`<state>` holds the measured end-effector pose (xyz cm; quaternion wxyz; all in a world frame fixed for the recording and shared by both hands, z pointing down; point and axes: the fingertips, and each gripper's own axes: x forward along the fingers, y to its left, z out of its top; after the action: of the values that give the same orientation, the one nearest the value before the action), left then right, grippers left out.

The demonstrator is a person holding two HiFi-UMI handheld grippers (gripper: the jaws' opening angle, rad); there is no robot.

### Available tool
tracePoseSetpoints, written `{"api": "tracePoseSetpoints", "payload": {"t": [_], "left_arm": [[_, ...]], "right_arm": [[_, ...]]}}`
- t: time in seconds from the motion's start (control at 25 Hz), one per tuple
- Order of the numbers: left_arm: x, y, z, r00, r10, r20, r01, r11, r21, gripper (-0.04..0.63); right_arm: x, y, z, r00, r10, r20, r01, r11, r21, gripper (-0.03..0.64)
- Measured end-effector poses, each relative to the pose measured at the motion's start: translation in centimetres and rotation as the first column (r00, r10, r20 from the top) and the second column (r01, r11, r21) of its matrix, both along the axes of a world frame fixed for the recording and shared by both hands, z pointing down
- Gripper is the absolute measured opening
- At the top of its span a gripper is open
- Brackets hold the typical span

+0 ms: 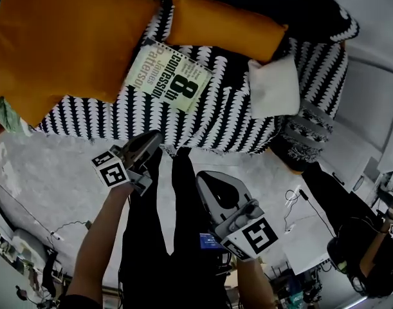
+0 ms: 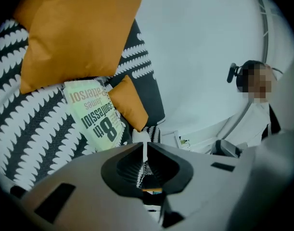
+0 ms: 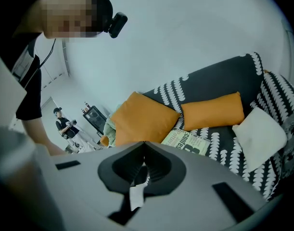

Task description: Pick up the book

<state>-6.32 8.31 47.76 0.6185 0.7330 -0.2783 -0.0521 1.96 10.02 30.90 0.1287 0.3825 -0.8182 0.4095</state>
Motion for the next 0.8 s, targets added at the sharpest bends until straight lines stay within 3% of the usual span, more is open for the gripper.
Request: {"api": "tracePoseSetpoints", "payload": {"t": [0.16, 0.28, 0.52, 0.8], "left_arm": [[-0.2, -0.8, 3.0, 0.996, -0.083, -0.03, 0.081, 0.994, -0.073, 0.024], [-0.2, -1.3, 4.8, 0.992, -0.122, -0.036, 0.118, 0.987, -0.106, 0.088], [0.1, -2.5, 7.2, 0.993, -0.12, -0.001, 0.119, 0.983, -0.139, 0.138], [0.6, -4.3, 10.4, 0.995, -0.097, -0.022, 0.094, 0.986, -0.137, 0.228]], "right_arm": [[0.1, -0.2, 1.8, 1.0, -0.025, 0.009, 0.025, 1.0, -0.002, 0.017], [0.3, -0.5, 2.4, 0.999, -0.027, 0.018, 0.027, 1.0, -0.008, 0.017], [1.4, -0.8, 2.8, 0.999, -0.025, 0.029, 0.026, 0.999, -0.021, 0.017], [1.7, -1.3, 4.5, 1.0, -0.028, 0.012, 0.029, 0.999, -0.035, 0.017]]}}
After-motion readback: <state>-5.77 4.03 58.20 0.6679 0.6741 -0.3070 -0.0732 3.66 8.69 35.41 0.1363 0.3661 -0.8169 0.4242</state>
